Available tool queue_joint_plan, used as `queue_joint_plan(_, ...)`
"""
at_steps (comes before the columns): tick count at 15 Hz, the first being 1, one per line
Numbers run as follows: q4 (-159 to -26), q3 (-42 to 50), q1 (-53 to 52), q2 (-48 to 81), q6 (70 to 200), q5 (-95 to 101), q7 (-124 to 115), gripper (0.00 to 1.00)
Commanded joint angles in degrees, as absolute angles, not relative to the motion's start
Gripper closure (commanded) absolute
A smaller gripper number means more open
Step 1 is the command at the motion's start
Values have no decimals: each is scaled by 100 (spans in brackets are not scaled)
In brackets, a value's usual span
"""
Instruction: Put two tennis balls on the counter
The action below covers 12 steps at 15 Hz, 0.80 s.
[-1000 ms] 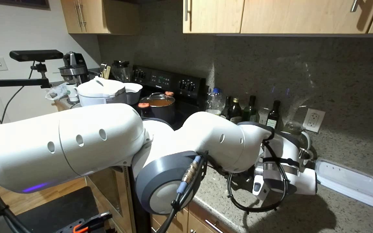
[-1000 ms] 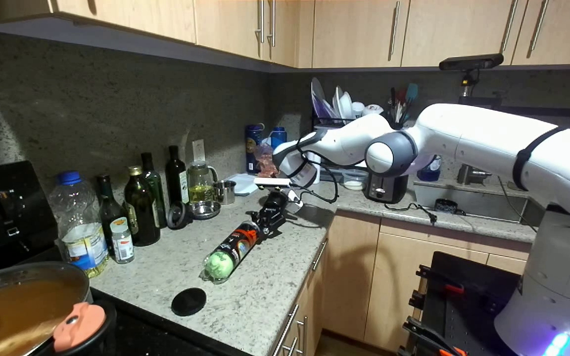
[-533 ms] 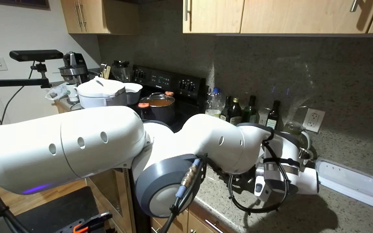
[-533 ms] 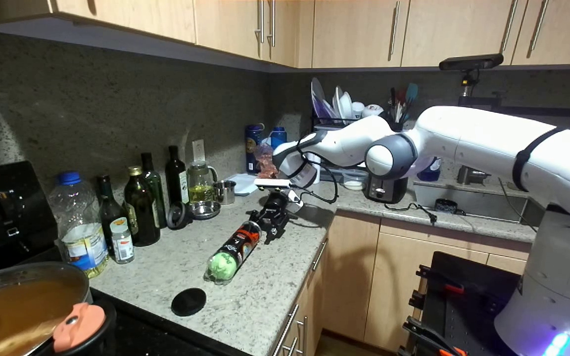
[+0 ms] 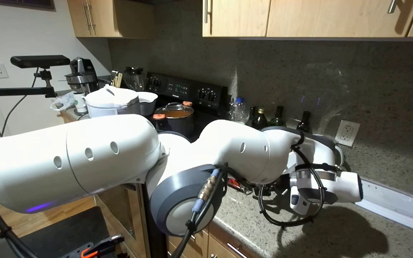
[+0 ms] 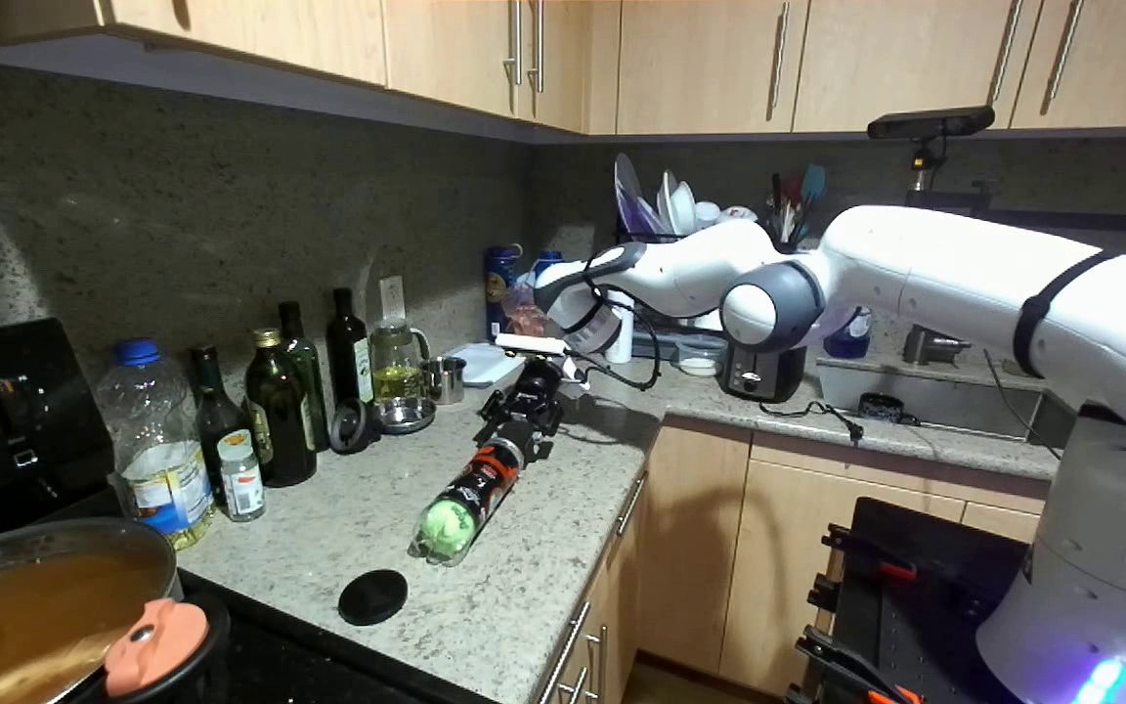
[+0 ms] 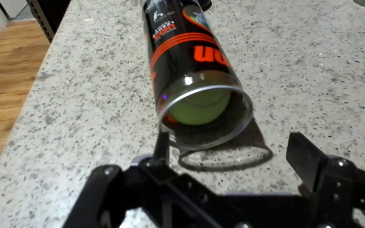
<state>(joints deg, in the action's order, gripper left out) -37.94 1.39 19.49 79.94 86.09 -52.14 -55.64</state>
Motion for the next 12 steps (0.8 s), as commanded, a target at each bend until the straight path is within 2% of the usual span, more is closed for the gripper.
queue_joint_plan(1, -3880, 347, 1783, 7754, 9012, -5049, -5658, 3)
queue_joint_plan(12, -4237, 674, 1246, 7126, 9667, -4695, -5491, 0)
